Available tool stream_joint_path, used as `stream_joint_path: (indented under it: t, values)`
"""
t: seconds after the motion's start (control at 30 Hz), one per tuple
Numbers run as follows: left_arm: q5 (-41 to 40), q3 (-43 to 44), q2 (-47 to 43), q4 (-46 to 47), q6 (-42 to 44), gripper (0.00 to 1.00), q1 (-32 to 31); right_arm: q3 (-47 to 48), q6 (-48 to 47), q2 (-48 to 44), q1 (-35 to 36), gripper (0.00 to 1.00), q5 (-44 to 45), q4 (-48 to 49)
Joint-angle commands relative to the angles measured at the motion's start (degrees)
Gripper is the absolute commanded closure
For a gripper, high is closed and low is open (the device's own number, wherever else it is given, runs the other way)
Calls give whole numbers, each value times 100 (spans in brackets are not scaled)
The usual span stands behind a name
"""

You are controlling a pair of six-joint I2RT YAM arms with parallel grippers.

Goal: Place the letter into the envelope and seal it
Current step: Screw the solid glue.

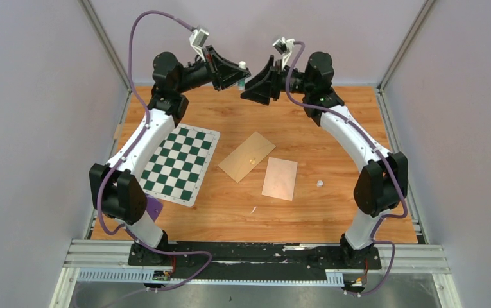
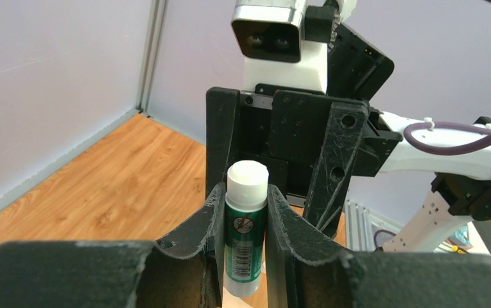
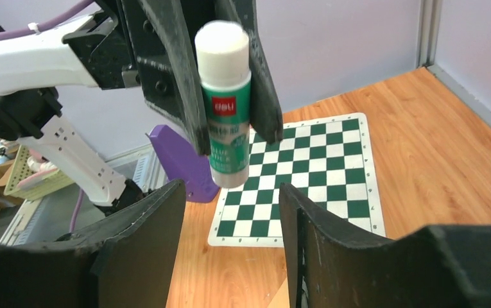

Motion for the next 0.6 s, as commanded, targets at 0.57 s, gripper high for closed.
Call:
stream_joint_path:
  t: [0.57]
  values:
    - [-357, 169, -114, 126, -435, 100, 44, 460, 604, 204, 17, 49, 48, 634]
